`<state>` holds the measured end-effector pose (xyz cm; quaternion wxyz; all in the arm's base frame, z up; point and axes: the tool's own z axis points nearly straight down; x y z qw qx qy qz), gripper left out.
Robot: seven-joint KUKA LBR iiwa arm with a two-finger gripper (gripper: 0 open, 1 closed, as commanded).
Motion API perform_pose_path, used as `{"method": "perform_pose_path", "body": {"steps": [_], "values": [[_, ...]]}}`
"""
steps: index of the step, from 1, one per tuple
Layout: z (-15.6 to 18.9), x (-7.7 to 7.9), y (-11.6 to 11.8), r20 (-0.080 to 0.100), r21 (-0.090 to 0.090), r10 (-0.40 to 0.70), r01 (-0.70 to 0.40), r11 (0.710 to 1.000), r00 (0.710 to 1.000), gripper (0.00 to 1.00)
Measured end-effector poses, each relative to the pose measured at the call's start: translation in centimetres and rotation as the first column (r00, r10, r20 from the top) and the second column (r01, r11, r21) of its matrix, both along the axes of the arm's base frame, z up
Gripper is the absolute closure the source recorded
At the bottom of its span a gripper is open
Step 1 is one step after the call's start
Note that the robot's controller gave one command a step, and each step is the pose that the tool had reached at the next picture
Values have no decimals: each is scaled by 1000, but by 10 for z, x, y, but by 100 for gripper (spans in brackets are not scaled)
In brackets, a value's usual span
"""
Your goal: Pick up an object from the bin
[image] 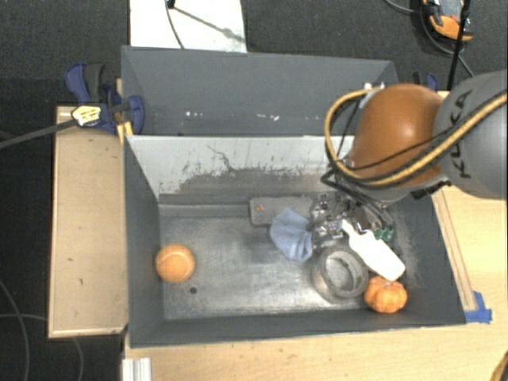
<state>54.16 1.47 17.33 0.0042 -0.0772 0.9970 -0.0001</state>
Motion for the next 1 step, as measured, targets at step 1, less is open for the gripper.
{"method": "perform_pose_path", "body": {"steps": [1], "values": [[41,-11,-11,-12,0,11,-11,1000,1000,100]]}}
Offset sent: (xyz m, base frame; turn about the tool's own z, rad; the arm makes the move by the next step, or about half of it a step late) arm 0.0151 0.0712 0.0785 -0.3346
